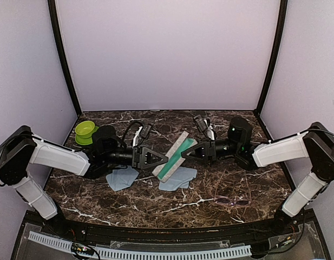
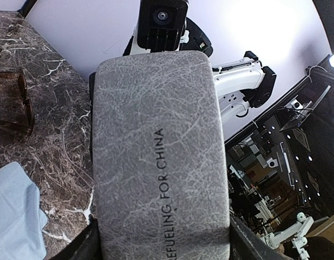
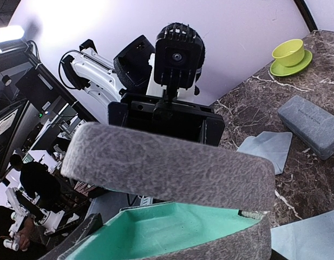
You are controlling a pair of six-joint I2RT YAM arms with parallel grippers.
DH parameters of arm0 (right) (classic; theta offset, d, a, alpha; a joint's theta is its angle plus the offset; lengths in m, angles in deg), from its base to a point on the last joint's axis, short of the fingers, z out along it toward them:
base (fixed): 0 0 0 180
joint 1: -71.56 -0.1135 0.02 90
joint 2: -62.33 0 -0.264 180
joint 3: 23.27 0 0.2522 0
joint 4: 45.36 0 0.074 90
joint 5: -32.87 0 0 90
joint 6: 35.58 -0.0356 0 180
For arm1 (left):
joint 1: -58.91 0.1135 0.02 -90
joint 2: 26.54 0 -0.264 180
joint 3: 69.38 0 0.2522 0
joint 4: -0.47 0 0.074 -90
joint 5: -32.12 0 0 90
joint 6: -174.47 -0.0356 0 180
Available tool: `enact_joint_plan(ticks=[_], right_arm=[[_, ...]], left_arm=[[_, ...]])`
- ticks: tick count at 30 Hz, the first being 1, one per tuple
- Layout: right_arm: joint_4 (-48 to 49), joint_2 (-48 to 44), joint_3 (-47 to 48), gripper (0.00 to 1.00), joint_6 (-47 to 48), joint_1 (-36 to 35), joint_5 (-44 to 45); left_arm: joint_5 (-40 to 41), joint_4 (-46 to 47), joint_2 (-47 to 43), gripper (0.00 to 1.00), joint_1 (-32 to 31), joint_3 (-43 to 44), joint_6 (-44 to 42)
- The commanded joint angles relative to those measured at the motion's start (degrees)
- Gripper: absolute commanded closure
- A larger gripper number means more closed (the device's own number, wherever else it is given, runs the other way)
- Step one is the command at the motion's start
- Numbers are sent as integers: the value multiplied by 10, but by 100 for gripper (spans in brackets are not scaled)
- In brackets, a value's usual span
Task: Organize the sunglasses
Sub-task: Open the sunglasses case.
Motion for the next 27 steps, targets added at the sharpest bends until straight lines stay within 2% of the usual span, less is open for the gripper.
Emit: enact_joint_plan(ticks=[1, 11, 14, 22, 27], right_arm=[[70, -21, -9, 100, 22, 10, -37], [107, -16, -18, 100, -1, 9, -51], [107, -20, -20, 100, 0, 9, -50], [59, -32, -13, 100, 51, 9, -49], [8, -41, -3, 100, 95, 9, -52]], left_arm=[[37, -67, -13, 96, 24, -10, 17], [88, -106, -9, 92, 31, -12, 24], [94, -109, -8, 98, 32, -15, 31], [67, -90, 6, 100, 36, -15, 65], [19, -52, 22, 100, 38, -17, 107]])
